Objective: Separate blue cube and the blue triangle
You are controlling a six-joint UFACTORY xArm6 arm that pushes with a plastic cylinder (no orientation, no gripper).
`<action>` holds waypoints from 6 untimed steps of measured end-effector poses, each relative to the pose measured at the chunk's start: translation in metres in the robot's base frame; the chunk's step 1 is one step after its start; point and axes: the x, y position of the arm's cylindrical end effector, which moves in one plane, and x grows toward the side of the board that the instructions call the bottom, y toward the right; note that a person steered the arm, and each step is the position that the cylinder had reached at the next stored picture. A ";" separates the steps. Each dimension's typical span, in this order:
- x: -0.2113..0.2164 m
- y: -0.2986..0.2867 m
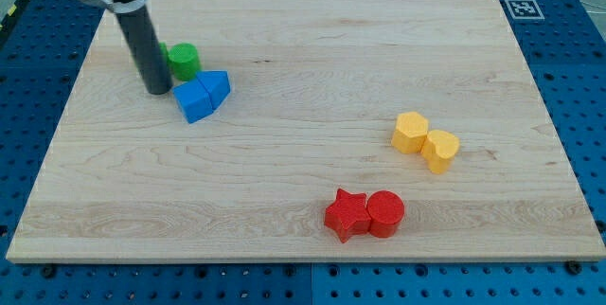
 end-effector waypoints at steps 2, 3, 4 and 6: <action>0.030 0.000; 0.030 0.038; 0.030 0.083; 0.024 0.141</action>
